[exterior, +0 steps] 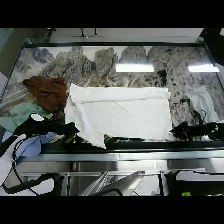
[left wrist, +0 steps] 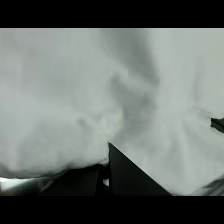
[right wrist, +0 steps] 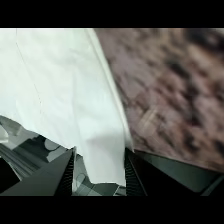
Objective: Fold the shirts.
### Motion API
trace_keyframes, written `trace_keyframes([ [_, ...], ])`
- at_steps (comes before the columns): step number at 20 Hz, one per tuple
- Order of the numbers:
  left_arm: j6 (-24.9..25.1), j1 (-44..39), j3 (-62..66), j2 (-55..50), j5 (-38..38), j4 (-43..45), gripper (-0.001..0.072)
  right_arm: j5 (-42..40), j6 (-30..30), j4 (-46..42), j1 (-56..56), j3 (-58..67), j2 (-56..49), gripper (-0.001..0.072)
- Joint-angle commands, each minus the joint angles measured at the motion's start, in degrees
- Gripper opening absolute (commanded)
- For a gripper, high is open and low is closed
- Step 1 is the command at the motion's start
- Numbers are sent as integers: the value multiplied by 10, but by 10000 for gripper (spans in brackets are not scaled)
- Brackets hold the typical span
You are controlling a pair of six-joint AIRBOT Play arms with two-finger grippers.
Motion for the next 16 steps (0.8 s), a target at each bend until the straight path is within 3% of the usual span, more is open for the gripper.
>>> trace_keyframes([
  [1,17,3,27,0,-83,-33,14,5,-2,0,27,-2,0,339],
  [4,8,5,34,1,-99,-32,15,15,4,0,30,-2,0,337],
  [6,8,12,33,7,-107,-33,14,26,5,3,31,-2,0,198],
  [7,3,15,33,12,-109,-31,14,28,5,6,31,-2,0,196],
  [8,2,20,33,20,-111,-31,14,29,6,8,31,-2,0,81],
  [9,2,26,33,30,-112,-31,14,29,6,14,31,-2,0,18],
  [16,-3,97,34,89,-157,-3,14,20,22,30,-4,41,30,16],
])
